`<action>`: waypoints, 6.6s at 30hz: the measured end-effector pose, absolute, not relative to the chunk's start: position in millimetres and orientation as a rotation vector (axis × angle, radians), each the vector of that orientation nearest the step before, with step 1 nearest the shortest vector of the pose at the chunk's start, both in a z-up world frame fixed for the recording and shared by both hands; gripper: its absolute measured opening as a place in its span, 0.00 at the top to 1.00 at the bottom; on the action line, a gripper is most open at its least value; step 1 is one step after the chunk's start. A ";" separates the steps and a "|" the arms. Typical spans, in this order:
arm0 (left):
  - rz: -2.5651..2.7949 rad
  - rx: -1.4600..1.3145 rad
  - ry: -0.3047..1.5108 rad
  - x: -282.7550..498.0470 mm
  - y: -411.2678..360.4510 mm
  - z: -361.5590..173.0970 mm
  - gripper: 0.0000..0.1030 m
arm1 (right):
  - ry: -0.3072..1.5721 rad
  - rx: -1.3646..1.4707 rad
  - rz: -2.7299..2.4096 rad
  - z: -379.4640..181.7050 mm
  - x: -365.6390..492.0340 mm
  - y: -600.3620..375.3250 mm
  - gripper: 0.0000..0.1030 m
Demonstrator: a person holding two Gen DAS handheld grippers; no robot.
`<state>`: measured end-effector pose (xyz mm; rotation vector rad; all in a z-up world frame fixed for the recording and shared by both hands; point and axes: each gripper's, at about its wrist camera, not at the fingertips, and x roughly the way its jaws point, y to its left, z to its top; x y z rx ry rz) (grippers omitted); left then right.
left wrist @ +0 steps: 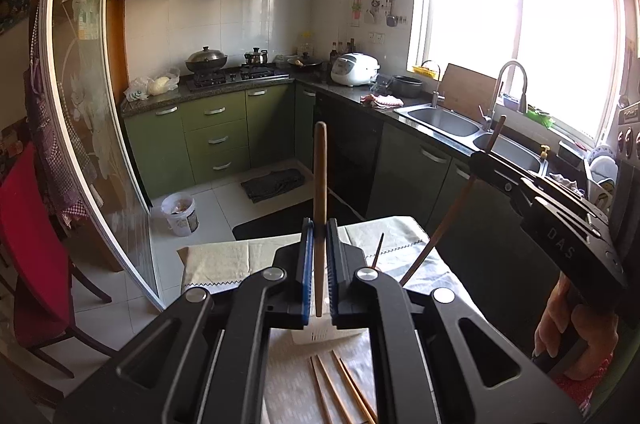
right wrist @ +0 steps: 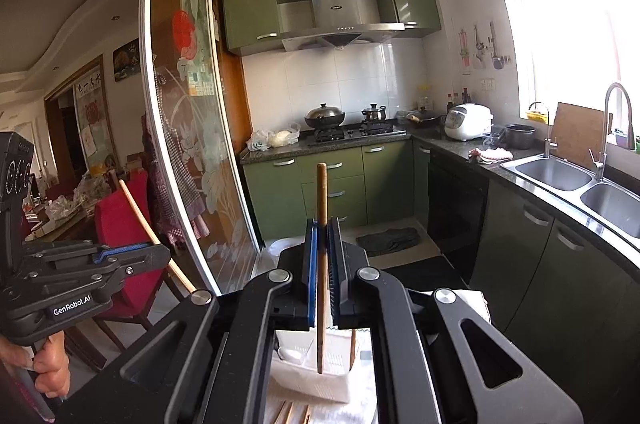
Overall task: Organize utensils
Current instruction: 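Drop the chopsticks into the white holder from both grippers, then lower both grippers onto two more wooden chopsticks and close on them, then lift the chopsticks upright with both grippers toward the white holder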
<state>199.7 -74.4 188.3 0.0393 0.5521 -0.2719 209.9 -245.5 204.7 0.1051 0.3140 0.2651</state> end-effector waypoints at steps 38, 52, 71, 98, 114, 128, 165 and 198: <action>-0.219 0.055 0.909 219.3 -60.8 43.5 0.64 | 0.494 0.133 0.257 74.2 176.8 -273.4 0.65; -0.190 0.065 1.341 245.0 -77.7 -116.3 0.70 | 0.710 0.321 0.217 -32.4 122.9 -332.5 0.61; -0.183 0.135 1.387 249.0 -96.7 -143.0 0.95 | 0.886 0.229 0.303 -65.6 173.5 -282.8 0.57; -0.165 0.098 1.335 233.0 -44.4 -137.9 0.94 | 1.065 -0.183 0.250 -139.5 234.1 -154.3 0.58; -0.169 0.109 1.327 230.9 -50.7 -132.2 0.94 | 1.086 -0.209 0.237 -144.2 231.1 -156.5 0.68; -0.160 0.106 1.336 232.9 -54.1 -132.9 0.94 | 1.132 -0.138 0.275 -144.1 246.7 -151.0 0.83; -0.191 0.046 1.244 240.9 -27.3 -91.9 0.95 | 0.951 0.013 0.294 -81.8 231.8 -188.7 0.94; -0.231 0.047 0.980 168.5 -28.7 15.6 0.95 | 0.653 0.095 0.307 28.0 141.6 -228.0 0.94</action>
